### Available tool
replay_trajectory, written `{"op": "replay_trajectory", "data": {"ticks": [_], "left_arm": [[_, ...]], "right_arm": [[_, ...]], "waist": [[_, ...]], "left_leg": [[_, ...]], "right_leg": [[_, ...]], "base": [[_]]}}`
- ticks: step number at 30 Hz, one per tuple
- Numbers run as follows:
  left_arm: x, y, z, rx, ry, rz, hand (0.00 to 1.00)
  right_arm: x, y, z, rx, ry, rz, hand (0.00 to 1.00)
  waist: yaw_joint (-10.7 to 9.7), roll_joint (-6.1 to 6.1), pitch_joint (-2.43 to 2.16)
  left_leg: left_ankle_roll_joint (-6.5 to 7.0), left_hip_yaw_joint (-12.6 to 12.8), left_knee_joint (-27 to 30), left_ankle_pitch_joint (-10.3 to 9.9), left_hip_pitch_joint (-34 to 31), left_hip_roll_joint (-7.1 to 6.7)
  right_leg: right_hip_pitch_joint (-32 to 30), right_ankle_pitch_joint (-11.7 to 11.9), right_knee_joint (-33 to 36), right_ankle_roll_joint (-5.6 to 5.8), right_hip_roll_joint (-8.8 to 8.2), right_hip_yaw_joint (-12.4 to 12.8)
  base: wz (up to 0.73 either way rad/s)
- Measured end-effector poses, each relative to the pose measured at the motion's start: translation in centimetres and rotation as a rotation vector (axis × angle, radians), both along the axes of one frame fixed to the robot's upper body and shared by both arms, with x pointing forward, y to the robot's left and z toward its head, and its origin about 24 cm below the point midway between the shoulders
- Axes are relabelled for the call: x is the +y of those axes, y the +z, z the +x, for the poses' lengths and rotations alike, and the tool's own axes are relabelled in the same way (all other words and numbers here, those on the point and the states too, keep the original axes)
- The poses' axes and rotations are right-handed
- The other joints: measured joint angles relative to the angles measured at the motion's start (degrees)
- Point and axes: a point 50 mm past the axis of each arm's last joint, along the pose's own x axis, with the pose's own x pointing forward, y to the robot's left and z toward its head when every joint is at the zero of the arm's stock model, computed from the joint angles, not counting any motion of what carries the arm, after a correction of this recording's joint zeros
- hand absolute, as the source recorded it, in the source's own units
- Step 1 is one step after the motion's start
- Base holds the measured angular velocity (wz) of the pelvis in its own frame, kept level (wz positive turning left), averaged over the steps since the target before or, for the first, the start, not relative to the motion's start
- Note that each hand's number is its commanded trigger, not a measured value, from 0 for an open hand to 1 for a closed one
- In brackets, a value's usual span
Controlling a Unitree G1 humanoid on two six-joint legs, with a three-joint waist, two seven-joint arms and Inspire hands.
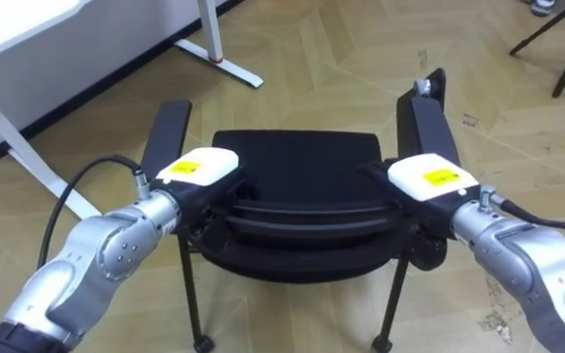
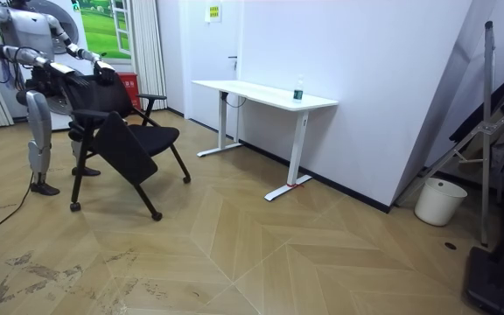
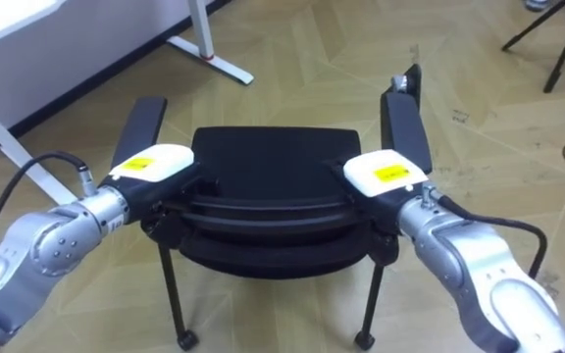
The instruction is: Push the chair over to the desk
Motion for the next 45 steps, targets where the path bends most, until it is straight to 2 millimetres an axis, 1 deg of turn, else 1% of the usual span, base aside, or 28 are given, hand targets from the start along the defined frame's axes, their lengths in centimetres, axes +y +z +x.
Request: {"op": "replay_trajectory", "data": {"ticks": [1, 2, 9, 12, 14, 16, 19, 27, 33, 36, 39, 40, 41, 42, 43, 44, 45], "left_arm": [[-0.1, 0.0, 0.0, 0.000, -0.002, 0.001, 1.00], [-0.2, 0.0, 0.0, 0.001, -0.005, 0.002, 1.00], [-0.6, -0.5, -0.1, 0.009, 0.002, 0.003, 1.00], [-0.8, -0.8, -0.2, 0.020, 0.001, 0.003, 1.00], [-1.1, -1.0, -0.3, 0.029, 0.000, -0.004, 1.00], [-1.1, -1.0, -0.3, 0.033, -0.002, -0.004, 1.00], [-1.0, -1.0, -0.3, 0.032, -0.003, -0.002, 1.00], [-1.0, -0.9, -0.3, 0.026, -0.006, 0.001, 1.00], [-0.9, -0.7, -0.2, 0.018, -0.008, 0.004, 1.00], [-0.9, -0.6, -0.1, 0.015, -0.008, 0.006, 1.00], [-0.9, -0.7, 0.1, 0.014, -0.004, 0.010, 1.00], [-1.0, -0.6, 0.3, 0.006, -0.006, 0.016, 1.00], [-1.0, -0.5, 0.5, -0.002, -0.003, 0.021, 1.00], [-1.0, -0.5, 0.7, -0.003, -0.001, 0.022, 1.00], [-0.8, -0.6, 0.9, -0.004, 0.007, 0.024, 1.00], [-0.6, -0.7, 1.0, -0.008, 0.017, 0.025, 1.00], [-0.5, -0.9, 1.0, -0.006, 0.022, 0.026, 1.00]], "right_arm": [[0.1, -0.1, 0.0, -0.004, -0.002, 0.002, 0.69], [0.0, -0.3, -0.1, -0.008, -0.008, 0.006, 1.00], [0.0, -1.4, 0.0, -0.050, -0.027, 0.029, 1.00], [-0.1, -1.6, -0.1, -0.068, -0.033, 0.032, 1.00], [-0.2, -1.7, 0.0, -0.085, -0.043, 0.034, 1.00], [-0.3, -1.7, -0.1, -0.094, -0.037, 0.019, 1.00], [-0.3, -2.0, -0.5, -0.121, -0.020, 0.009, 1.00], [-0.3, -2.1, -0.6, -0.143, -0.012, 0.017, 1.00], [-0.5, -2.4, -0.6, -0.164, -0.004, 0.027, 1.00], [-0.6, -2.6, -0.6, -0.169, -0.003, 0.033, 1.00], [-0.6, -2.9, -0.5, -0.171, -0.009, 0.042, 1.00], [-0.6, -3.1, -0.4, -0.172, -0.014, 0.049, 1.00], [-0.6, -3.2, -0.2, -0.173, -0.017, 0.054, 1.00], [-0.6, -3.2, -0.1, -0.172, -0.021, 0.059, 1.00], [-0.4, -3.4, 0.0, -0.169, -0.024, 0.067, 1.00], [-0.3, -3.5, 0.2, -0.169, -0.020, 0.075, 1.00], [-0.3, -3.6, 0.2, -0.171, -0.018, 0.078, 1.00]], "waist": [[0.03, -0.01, -0.02], [0.11, 0.07, -0.06], [0.10, 0.65, -0.31], [0.08, 1.40, -0.47], [0.08, 2.23, -0.53], [0.10, 2.55, -0.57], [0.12, 2.65, -0.61], [0.24, 2.40, -0.46], [-0.10, 1.63, -0.28], [-0.24, 1.30, -0.28], [-0.29, 0.92, -0.03], [-0.43, 0.68, 0.11], [-0.17, 0.57, 0.18], [-0.08, 0.48, 0.23], [-0.08, 0.30, 0.26], [-0.06, 0.29, 0.20], [-0.18, 0.48, 0.28]], "left_leg": [[0.00, -0.15, 0.05, 0.00, -0.03, 0.00], [-0.01, -0.19, 0.07, 0.00, -0.04, 0.00], [-0.03, -0.39, 0.59, -0.03, 0.13, 0.00], [-0.03, -0.47, 0.69, -0.03, 0.25, 0.00], [-0.01, -0.62, 0.71, -0.01, 0.23, 0.00], [-0.07, -0.76, 0.64, 0.06, 0.24, 0.00], [-0.13, -1.01, 0.56, 0.15, 0.19, 0.00], [-0.13, -1.05, 0.52, 0.15, 0.18, 0.00], [-0.13, -1.34, 0.92, 0.15, -0.25, 0.00], [-0.12, -1.77, 1.36, 0.15, -0.67, 0.00], [-0.14, -2.33, 2.03, 0.13, -0.89, 0.17], [-0.19, -2.72, 3.30, -0.26, -1.57, 0.57], [-0.40, -3.00, 5.32, -1.05, -2.69, 1.24], [-0.48, -3.08, 6.38, -1.46, -3.18, 1.60], [-0.77, -3.29, 8.14, -2.07, -3.86, 2.13], [-0.91, -3.73, 10.15, -2.73, -4.71, 2.45], [-0.97, -3.83, 11.17, -3.08, -5.09, 2.71]], "right_leg": [[0.05, 0.01, 0.00, -0.01, 0.00, -0.48], [0.09, 0.01, -0.02, -0.01, 0.00, -0.56], [0.72, 0.08, -0.22, -0.09, 0.01, -0.63], [1.06, 0.19, -0.59, -0.14, 0.04, -0.79], [1.20, 0.32, -0.77, -0.16, 0.04, -1.09], [1.20, 0.33, -0.71, -0.16, 0.05, -1.27], [1.19, 0.32, -0.64, -0.16, 0.06, -1.77], [1.23, 0.33, -0.65, -0.17, 0.04, -1.98], [1.23, 0.32, -0.67, -0.16, 0.05, -2.23], [1.12, 0.32, -0.43, -0.16, 0.07, -2.62], [1.12, 0.23, 0.35, -0.15, 0.13, -3.59], [0.82, -0.13, 1.23, -0.39, 0.36, -4.11], [-0.17, -0.92, 3.12, -0.64, 0.74, -4.31], [-0.60, -1.44, 4.11, -0.84, 0.95, -4.34], [-1.38, -2.58, 6.42, -1.23, 1.12, -4.44], [-1.98, -3.94, 8.59, -1.63, 1.13, -5.00], [-2.06, -4.52, 9.55, -1.76, 1.18, -5.34]], "base": [[0.07], [0.04], [0.00], [0.00], [0.00], [0.02], [0.03], [0.00], [0.02], [0.07], [0.09], [0.11], [0.08], [0.00], [0.09], [0.14], [0.25]]}}
